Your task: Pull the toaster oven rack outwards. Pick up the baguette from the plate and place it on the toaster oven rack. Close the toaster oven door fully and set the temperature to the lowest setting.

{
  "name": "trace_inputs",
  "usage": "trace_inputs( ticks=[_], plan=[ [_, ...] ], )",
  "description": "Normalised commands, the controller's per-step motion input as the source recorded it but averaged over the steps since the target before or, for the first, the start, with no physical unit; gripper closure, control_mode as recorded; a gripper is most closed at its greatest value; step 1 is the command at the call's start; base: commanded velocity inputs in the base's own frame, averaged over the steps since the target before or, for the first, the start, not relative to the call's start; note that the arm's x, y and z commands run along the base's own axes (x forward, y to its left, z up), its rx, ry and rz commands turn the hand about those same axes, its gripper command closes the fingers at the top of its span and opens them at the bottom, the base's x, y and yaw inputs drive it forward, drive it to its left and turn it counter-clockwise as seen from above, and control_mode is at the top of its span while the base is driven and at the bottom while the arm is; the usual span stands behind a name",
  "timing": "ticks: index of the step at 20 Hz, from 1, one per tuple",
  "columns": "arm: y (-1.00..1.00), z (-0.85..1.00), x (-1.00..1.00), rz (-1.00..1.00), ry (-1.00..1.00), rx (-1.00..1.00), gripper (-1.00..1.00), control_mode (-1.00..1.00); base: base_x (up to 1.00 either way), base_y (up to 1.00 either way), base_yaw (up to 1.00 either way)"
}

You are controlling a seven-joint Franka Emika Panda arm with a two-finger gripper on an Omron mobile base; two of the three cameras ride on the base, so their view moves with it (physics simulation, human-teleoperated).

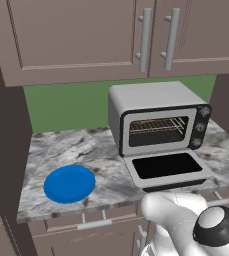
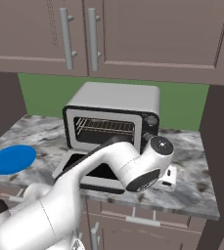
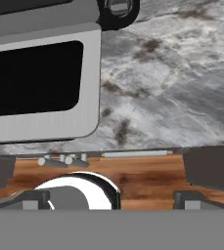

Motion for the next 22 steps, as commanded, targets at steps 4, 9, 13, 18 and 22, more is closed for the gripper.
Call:
trace_inputs(
  ticks=[4, 9, 13, 18, 22],
  plan=[
    [0.0, -0.06, 0.0, 0.1, -0.19, 0.01, -1.0, -1.0, 0.0, 0.0, 0.0],
    [0.0, -0.37, -0.16, 0.15, -0.32, 0.0, -1.0, -1.0, 0.0, 0.0, 0.0],
    [0.21, -0.57, -0.14, 0.18, -0.15, 0.0, -1.0, -1.0, 0.0, 0.0, 0.0],
    [0.09, -0.33, 0.0, 0.12, -0.12, 0.0, -1.0, -1.0, 0.0, 0.0, 0.0],
    [0.0, -0.37, 0.22, 0.05, -0.19, 0.04, -1.0, -1.0, 0.0, 0.0, 0.0]
  ],
)
